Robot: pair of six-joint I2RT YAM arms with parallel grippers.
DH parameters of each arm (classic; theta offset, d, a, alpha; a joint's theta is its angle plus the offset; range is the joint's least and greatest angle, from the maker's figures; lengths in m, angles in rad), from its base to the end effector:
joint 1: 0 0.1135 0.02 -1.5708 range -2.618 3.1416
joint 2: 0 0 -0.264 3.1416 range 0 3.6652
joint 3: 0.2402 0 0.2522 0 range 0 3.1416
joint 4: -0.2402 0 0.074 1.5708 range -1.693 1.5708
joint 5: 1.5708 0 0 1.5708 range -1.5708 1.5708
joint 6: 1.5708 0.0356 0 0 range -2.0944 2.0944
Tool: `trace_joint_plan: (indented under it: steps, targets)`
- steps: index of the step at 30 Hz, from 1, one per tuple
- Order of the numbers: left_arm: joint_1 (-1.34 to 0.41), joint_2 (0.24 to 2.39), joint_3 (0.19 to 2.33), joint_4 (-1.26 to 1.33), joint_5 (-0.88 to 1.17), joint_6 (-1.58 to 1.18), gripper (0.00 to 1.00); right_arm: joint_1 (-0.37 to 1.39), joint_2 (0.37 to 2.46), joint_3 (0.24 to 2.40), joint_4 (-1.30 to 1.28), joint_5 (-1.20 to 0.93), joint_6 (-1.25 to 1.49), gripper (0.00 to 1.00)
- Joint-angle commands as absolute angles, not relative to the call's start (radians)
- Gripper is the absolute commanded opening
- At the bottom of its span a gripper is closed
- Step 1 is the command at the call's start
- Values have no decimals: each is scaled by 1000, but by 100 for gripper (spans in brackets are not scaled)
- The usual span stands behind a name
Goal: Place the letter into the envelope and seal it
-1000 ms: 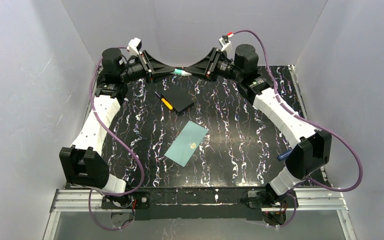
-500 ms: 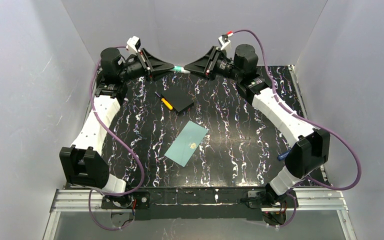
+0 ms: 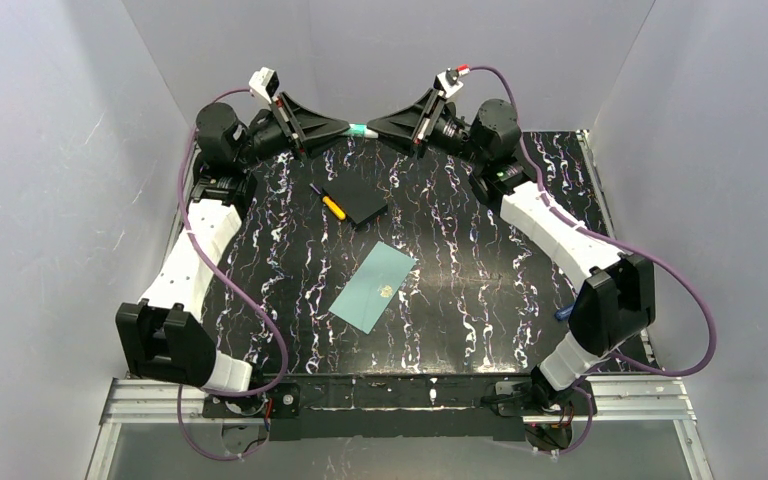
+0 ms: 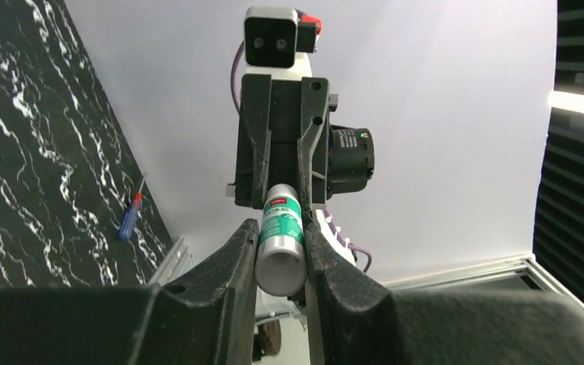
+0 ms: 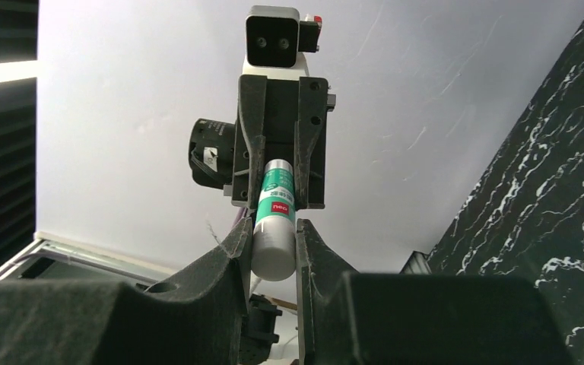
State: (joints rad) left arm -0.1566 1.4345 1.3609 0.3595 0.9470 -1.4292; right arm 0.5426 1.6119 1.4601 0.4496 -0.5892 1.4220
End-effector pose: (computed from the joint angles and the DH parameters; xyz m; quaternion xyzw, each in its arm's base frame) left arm 0.3153 -0.0790 0.4436 -0.0232 0.6458 -0.6994 0.3054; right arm 0.3161 0.2137 0.4299 0.0308 0.6141 0.7359 0.2836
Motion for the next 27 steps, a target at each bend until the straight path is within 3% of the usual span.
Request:
trace_joint_plan:
  steps: [1, 17, 27]
  targets:
    - [-222, 1377, 1311, 416, 965, -1419, 0, 579, 1617, 1466, 643, -623, 1521, 1]
    - [-323, 1408, 1263, 423, 978, -1137, 0, 710, 1675, 1489, 448, -707, 1433, 1]
    - [-418, 1438, 1194, 399, 901, -1104, 0, 730, 1710, 1467, 540, -658, 1501, 1]
